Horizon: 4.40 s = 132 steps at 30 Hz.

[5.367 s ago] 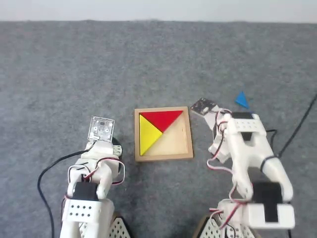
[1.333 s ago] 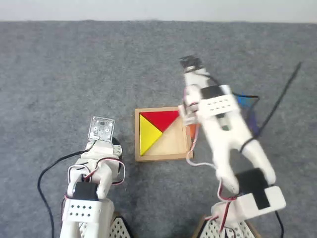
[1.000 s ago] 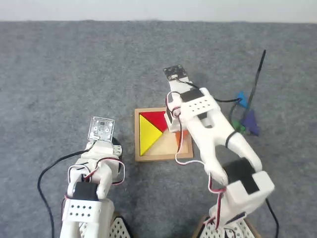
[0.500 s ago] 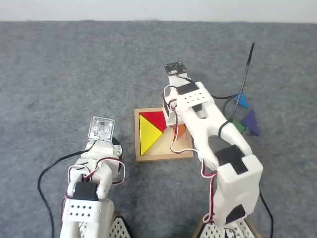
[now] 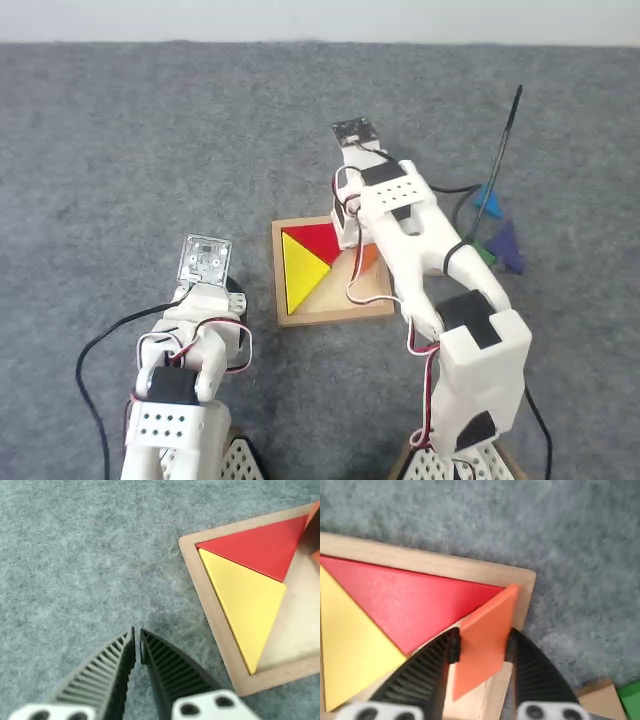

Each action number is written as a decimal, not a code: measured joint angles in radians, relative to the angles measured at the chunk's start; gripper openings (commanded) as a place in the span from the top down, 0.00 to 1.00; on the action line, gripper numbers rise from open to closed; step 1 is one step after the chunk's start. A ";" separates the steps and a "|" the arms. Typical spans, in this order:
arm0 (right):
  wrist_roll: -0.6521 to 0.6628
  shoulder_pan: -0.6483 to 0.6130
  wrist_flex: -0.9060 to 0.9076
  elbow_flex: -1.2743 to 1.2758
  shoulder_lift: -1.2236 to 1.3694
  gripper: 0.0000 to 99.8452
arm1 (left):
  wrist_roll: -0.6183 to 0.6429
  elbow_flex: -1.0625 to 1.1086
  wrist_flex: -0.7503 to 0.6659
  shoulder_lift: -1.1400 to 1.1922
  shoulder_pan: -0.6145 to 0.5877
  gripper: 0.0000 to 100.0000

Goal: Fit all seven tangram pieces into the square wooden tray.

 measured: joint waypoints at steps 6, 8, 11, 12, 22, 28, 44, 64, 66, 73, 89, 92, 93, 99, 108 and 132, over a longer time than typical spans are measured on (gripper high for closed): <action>0.005 0.003 0.000 0.000 0.000 0.74 | 0.000 0.000 0.000 0.000 0.000 0.99; 0.020 0.000 0.000 0.000 0.000 0.74 | 0.000 0.000 0.000 0.000 0.000 0.99; 0.031 0.002 0.000 0.000 0.000 0.74 | 0.000 0.000 0.000 0.000 0.000 0.99; 0.032 0.002 0.000 0.000 0.000 0.74 | 0.000 0.000 0.000 0.000 0.000 0.99; 0.092 0.031 -0.084 0.135 -0.169 0.74 | 0.000 0.000 0.000 0.000 0.000 0.99; 0.095 0.087 -0.098 0.158 -0.169 0.74 | 0.000 0.000 0.000 0.000 0.000 0.99; 0.120 0.072 -0.107 0.157 -0.060 0.74 | 0.000 0.000 0.000 0.000 0.000 0.99; 0.161 -0.100 -0.226 0.396 -0.242 0.74 | 0.000 0.000 0.000 0.000 0.000 0.99; 0.161 -0.098 -0.226 0.396 -0.233 0.74 | 0.000 0.000 0.000 0.000 0.000 0.99; 0.187 -0.018 -0.226 0.370 -0.190 0.74 | 0.000 0.000 0.000 0.000 0.000 0.99; 0.183 -0.002 -0.230 0.244 -0.124 0.74 | 0.000 0.000 0.000 0.000 0.000 0.99; 0.176 -0.002 -0.233 0.241 -0.124 0.74 | 0.000 0.000 0.000 0.000 0.000 0.99; 0.176 -0.002 -0.233 0.241 -0.126 0.74 | 0.000 0.000 0.000 0.000 0.000 0.99; 0.176 0.017 -0.135 0.307 -0.310 0.74 | 0.000 0.000 0.000 0.000 0.000 0.99; 0.256 0.258 -0.103 0.617 -0.678 0.74 | 0.000 0.000 0.000 0.000 0.000 0.99; 0.400 0.446 -0.015 0.359 -0.264 0.74 | 0.000 0.000 0.000 0.000 0.000 0.99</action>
